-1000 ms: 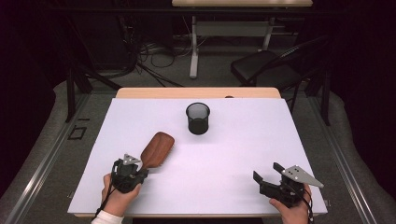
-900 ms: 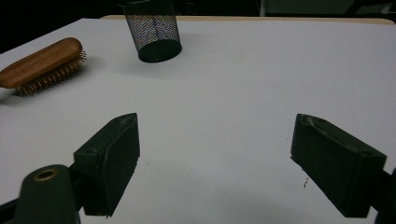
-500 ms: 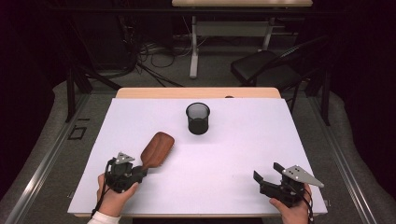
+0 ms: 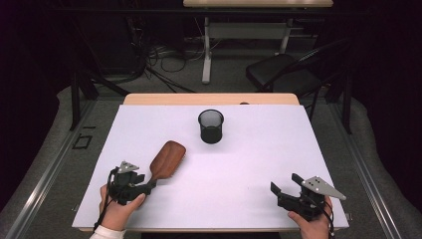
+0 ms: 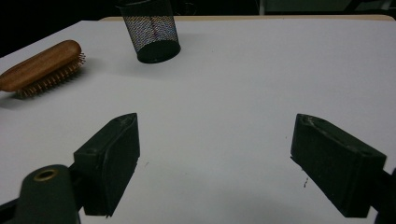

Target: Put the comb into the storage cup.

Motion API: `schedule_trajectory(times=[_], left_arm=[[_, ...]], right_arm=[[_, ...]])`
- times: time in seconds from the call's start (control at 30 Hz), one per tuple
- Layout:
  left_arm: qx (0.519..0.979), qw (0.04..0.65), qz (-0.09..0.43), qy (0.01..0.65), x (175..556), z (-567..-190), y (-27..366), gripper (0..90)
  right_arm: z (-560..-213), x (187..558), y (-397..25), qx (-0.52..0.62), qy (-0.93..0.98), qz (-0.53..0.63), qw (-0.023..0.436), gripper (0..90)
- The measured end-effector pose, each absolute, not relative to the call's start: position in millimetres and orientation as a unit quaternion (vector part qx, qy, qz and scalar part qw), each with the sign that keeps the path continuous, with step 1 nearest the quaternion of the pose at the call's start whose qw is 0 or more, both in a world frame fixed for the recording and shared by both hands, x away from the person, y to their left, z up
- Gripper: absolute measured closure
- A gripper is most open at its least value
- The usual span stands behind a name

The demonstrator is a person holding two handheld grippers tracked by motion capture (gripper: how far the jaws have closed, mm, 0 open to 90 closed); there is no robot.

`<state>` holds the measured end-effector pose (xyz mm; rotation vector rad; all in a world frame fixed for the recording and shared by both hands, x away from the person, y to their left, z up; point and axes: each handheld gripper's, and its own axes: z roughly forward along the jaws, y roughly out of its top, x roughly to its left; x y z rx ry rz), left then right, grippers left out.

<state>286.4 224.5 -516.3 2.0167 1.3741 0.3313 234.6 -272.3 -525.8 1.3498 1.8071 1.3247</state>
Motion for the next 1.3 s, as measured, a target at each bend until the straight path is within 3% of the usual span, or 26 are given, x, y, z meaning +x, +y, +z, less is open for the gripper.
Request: schedule_trajectory(times=[0.4,1.03,1.3], left_arm=[[0.767,0.339,0.126,0.530,291.3,-519.5,234.2,38.1],[0.773,0.365,0.111,0.507,294.3,-518.4,241.9,37.2],[0.781,0.364,0.117,0.493,295.3,-518.4,239.0,22.5]], right_arm=[[-525.6,234.6,-272.7,0.499,0.667,0.489,0.260,15.5],[-526.2,235.1,-273.9,0.504,0.664,0.490,0.256,15.5],[-526.7,235.8,-275.5,0.508,0.660,0.493,0.252,15.5]])
